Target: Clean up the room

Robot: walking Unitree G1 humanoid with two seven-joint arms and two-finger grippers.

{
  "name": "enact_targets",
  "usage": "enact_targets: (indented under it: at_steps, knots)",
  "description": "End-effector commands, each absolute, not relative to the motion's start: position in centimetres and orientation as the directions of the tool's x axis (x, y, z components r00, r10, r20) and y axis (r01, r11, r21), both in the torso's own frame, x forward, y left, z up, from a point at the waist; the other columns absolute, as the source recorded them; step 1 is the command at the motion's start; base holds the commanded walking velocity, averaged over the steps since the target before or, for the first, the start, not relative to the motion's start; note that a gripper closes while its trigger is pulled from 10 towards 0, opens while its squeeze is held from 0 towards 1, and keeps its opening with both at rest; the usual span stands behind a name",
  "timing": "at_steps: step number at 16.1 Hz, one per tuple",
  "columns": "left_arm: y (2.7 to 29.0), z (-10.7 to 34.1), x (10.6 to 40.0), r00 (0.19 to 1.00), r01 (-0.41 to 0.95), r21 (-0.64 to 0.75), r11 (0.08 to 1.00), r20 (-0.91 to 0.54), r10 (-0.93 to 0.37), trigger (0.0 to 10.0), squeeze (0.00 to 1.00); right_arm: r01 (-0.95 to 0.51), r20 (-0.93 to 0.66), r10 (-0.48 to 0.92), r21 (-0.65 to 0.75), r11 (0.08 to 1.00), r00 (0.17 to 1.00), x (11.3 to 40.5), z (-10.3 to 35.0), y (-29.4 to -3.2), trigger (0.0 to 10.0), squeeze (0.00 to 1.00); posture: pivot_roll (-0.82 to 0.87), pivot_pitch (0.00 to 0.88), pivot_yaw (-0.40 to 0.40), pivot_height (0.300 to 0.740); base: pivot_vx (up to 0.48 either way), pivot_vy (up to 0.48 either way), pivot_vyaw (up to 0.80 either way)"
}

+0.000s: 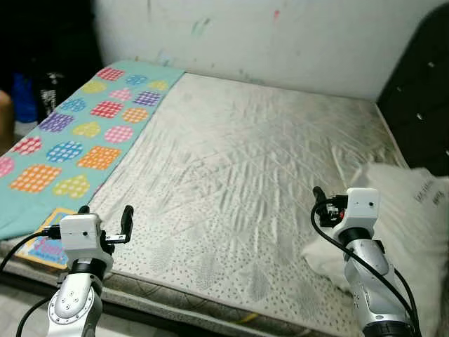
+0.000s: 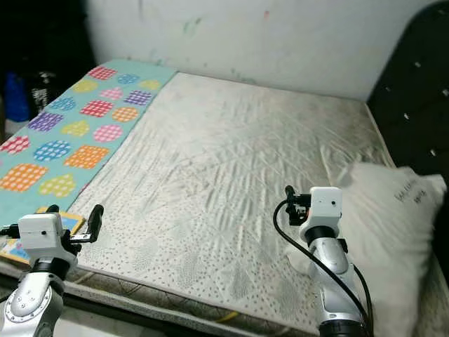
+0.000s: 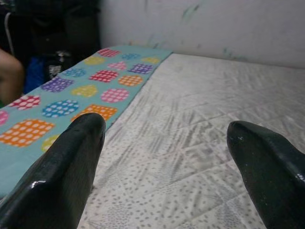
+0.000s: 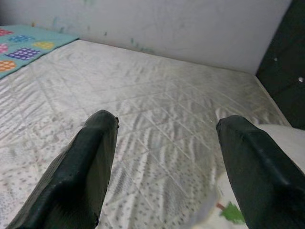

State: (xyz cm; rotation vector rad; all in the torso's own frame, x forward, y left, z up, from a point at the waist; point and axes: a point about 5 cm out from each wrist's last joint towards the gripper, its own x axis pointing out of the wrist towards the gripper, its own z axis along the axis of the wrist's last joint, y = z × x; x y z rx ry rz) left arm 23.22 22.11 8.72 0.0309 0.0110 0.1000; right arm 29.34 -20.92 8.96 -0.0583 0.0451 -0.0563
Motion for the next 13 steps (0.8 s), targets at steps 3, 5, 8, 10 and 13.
enact_targets:
  at_steps: [3,5,8,10,13]
  knots:
    - [15.51,6.46,32.25,0.981,0.028,-0.149,0.988,-0.188,-0.056,10.0,0.00,-0.177,-0.160,0.212,0.206,0.962,0.964,32.56,6.13,-12.99,10.0,0.00,0.01,0.121,0.008,0.740,0.290,0.000,0.00]
    - [15.49,6.45,32.26,0.980,0.030,-0.149,0.988,-0.189,-0.058,10.0,0.00,-0.174,-0.162,0.209,0.206,0.963,0.964,32.55,6.09,-13.03,10.0,0.00,0.01,0.120,0.008,0.740,0.274,0.000,0.00]
    - [15.55,6.31,32.28,0.979,0.014,-0.160,0.987,-0.200,-0.047,10.0,0.00,-0.167,-0.166,0.202,0.204,0.965,0.965,32.57,6.06,-13.14,10.0,0.00,0.01,0.120,0.006,0.740,0.000,0.000,0.00]
    - [15.52,6.29,32.27,0.978,0.016,-0.152,0.988,-0.204,-0.047,10.0,0.00,-0.155,-0.164,0.193,0.216,0.964,0.967,32.58,6.07,-13.30,10.0,0.00,0.01,0.119,0.006,0.740,0.000,0.000,0.00]
    - [15.51,6.28,32.28,0.978,0.015,-0.152,0.988,-0.205,-0.047,10.0,0.00,-0.149,-0.177,0.185,0.200,0.968,0.967,32.60,5.98,-13.39,10.0,0.00,0.01,0.117,0.005,0.740,0.000,0.000,0.00]
